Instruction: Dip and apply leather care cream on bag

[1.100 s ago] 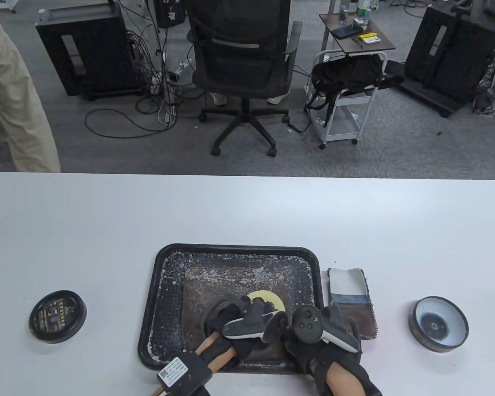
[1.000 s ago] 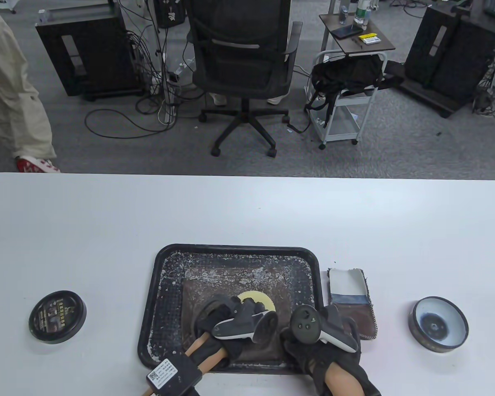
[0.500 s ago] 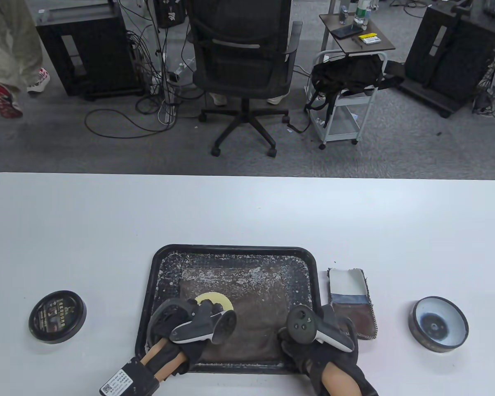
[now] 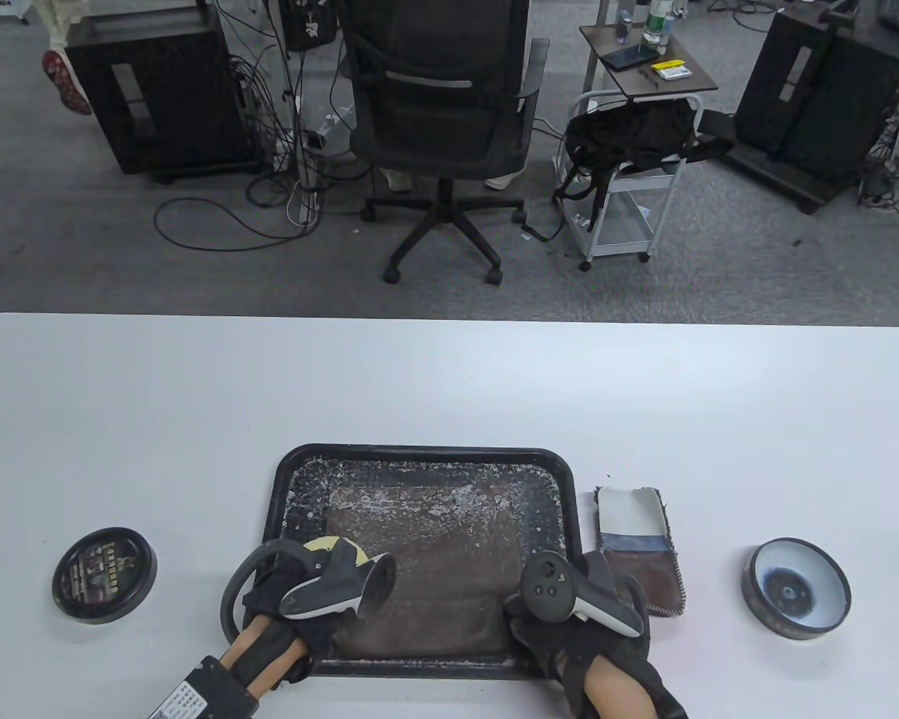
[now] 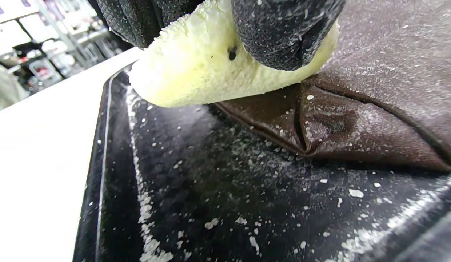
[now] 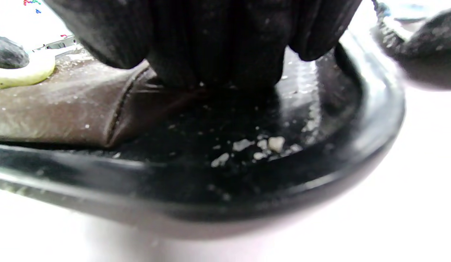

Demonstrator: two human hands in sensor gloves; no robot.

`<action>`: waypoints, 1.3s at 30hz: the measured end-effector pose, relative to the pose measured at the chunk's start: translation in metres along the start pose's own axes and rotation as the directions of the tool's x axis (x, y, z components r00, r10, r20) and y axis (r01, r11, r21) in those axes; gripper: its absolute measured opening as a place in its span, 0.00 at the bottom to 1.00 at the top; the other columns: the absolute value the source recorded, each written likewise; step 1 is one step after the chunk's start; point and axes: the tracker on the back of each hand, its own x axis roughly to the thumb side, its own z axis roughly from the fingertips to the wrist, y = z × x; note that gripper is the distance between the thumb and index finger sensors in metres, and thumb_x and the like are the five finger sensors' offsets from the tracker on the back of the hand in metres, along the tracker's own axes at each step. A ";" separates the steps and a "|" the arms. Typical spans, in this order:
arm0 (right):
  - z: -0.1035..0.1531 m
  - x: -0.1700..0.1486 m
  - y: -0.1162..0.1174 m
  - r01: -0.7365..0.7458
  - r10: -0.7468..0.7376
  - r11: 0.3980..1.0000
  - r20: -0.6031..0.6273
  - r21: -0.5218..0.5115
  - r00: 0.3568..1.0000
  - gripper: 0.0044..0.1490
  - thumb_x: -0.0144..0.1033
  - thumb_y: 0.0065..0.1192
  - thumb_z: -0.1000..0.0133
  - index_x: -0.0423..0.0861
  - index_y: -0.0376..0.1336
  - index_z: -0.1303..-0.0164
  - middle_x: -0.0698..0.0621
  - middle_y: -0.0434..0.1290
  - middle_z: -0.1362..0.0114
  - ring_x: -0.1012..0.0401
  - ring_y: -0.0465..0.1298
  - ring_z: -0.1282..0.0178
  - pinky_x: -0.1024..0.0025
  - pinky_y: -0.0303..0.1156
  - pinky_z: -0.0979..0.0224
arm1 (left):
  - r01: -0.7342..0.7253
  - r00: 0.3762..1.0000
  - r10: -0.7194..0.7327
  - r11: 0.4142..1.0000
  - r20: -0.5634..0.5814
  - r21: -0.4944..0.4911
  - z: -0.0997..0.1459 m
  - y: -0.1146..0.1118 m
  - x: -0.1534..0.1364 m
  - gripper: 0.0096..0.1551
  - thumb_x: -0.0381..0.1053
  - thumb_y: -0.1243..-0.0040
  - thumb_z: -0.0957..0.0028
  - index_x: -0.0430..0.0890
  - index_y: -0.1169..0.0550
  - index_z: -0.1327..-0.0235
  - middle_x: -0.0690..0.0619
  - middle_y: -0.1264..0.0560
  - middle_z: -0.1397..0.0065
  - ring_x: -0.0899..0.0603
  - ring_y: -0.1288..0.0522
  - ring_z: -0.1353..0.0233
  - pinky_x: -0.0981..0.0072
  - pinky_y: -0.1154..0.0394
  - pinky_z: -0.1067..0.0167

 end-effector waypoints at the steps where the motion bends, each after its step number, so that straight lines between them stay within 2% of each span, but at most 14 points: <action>1: 0.000 0.000 0.000 0.001 -0.001 1.000 0.000 0.001 1.000 0.32 0.44 0.64 0.52 0.46 0.73 0.38 0.46 0.73 0.32 0.50 0.75 0.33 0.47 0.69 0.30 | -0.013 1.000 0.013 1.000 0.000 -0.002 0.001 -0.001 -0.001 0.29 0.52 0.34 0.60 0.66 0.26 0.43 0.63 0.27 0.32 0.51 0.25 0.30 0.58 0.26 0.32; 13: 0.000 -0.003 0.001 0.038 -0.039 0.999 0.033 0.026 0.999 0.34 0.43 0.64 0.52 0.44 0.72 0.36 0.44 0.71 0.30 0.48 0.73 0.32 0.47 0.68 0.29 | -0.017 0.993 -0.002 0.988 0.121 0.154 0.005 -0.003 0.014 0.29 0.53 0.34 0.61 0.64 0.25 0.43 0.62 0.25 0.33 0.50 0.23 0.32 0.62 0.25 0.34; 15: 0.000 -0.003 0.001 0.038 -0.039 0.999 0.038 0.031 0.999 0.34 0.43 0.64 0.52 0.43 0.71 0.36 0.43 0.71 0.30 0.47 0.73 0.32 0.46 0.67 0.29 | -0.034 0.981 -0.010 0.973 0.192 0.227 0.005 -0.003 0.025 0.28 0.54 0.34 0.61 0.65 0.25 0.43 0.63 0.25 0.33 0.51 0.23 0.32 0.63 0.25 0.34; 19: 0.000 -0.003 0.001 0.037 -0.039 0.999 0.042 0.038 0.998 0.34 0.43 0.64 0.52 0.43 0.71 0.36 0.43 0.71 0.30 0.47 0.72 0.32 0.46 0.67 0.29 | -0.070 0.965 -0.003 0.961 0.263 0.268 0.003 0.001 0.052 0.28 0.53 0.35 0.61 0.65 0.25 0.43 0.63 0.25 0.33 0.51 0.23 0.32 0.62 0.25 0.34; 22: 0.000 -0.003 0.001 0.036 -0.037 0.999 0.044 0.041 0.998 0.35 0.43 0.64 0.52 0.43 0.71 0.36 0.43 0.70 0.30 0.47 0.72 0.32 0.46 0.67 0.29 | -0.062 0.958 -0.024 0.956 0.285 0.288 -0.001 0.006 0.070 0.29 0.54 0.35 0.60 0.65 0.26 0.42 0.62 0.26 0.32 0.51 0.24 0.32 0.63 0.25 0.34; 28: -0.001 -0.003 0.001 0.036 -0.037 0.999 0.045 0.035 0.998 0.35 0.42 0.63 0.52 0.42 0.71 0.36 0.42 0.71 0.31 0.47 0.73 0.33 0.47 0.68 0.30 | -0.207 0.932 0.100 0.936 0.348 0.286 -0.016 0.017 0.091 0.29 0.54 0.36 0.59 0.64 0.27 0.41 0.62 0.26 0.32 0.51 0.24 0.32 0.62 0.24 0.34; 30: -0.001 -0.004 0.000 0.061 -0.062 0.998 0.048 0.024 0.997 0.36 0.42 0.61 0.51 0.40 0.69 0.33 0.41 0.71 0.31 0.46 0.73 0.34 0.47 0.68 0.30 | -0.253 0.913 0.138 0.930 0.384 0.267 -0.021 0.022 0.095 0.29 0.54 0.36 0.59 0.64 0.27 0.41 0.62 0.26 0.32 0.50 0.23 0.32 0.62 0.24 0.35; 31: -0.002 -0.005 0.000 0.089 -0.090 0.996 0.041 0.020 0.995 0.39 0.40 0.60 0.51 0.37 0.63 0.30 0.41 0.72 0.32 0.46 0.73 0.34 0.47 0.68 0.30 | -0.282 0.904 0.166 0.924 0.394 0.259 -0.024 0.024 0.098 0.29 0.54 0.36 0.59 0.63 0.27 0.40 0.61 0.26 0.32 0.50 0.23 0.32 0.62 0.24 0.35; 34: -0.004 -0.010 -0.001 0.150 -0.150 0.989 0.016 0.002 0.989 0.41 0.37 0.57 0.50 0.33 0.56 0.27 0.42 0.73 0.33 0.47 0.74 0.35 0.47 0.69 0.31 | -0.325 0.888 0.201 0.910 0.413 0.256 -0.029 0.029 0.107 0.29 0.54 0.36 0.59 0.64 0.27 0.40 0.61 0.26 0.32 0.50 0.23 0.32 0.62 0.24 0.35; 37: -0.004 -0.012 -0.002 0.152 -0.152 0.988 0.003 0.001 0.988 0.42 0.36 0.57 0.50 0.32 0.54 0.27 0.43 0.74 0.34 0.48 0.75 0.35 0.48 0.69 0.31 | -0.369 0.847 0.215 0.896 0.486 0.247 -0.031 0.035 0.117 0.29 0.55 0.37 0.57 0.65 0.28 0.39 0.63 0.27 0.31 0.51 0.24 0.31 0.63 0.24 0.34; 39: -0.005 -0.013 -0.002 0.149 -0.149 0.989 -0.004 0.009 0.989 0.43 0.36 0.57 0.50 0.32 0.53 0.27 0.44 0.74 0.34 0.49 0.75 0.35 0.48 0.69 0.31 | -0.333 0.863 0.168 0.898 0.477 0.287 -0.029 0.037 0.121 0.29 0.55 0.36 0.58 0.65 0.26 0.41 0.63 0.25 0.32 0.51 0.23 0.31 0.63 0.23 0.35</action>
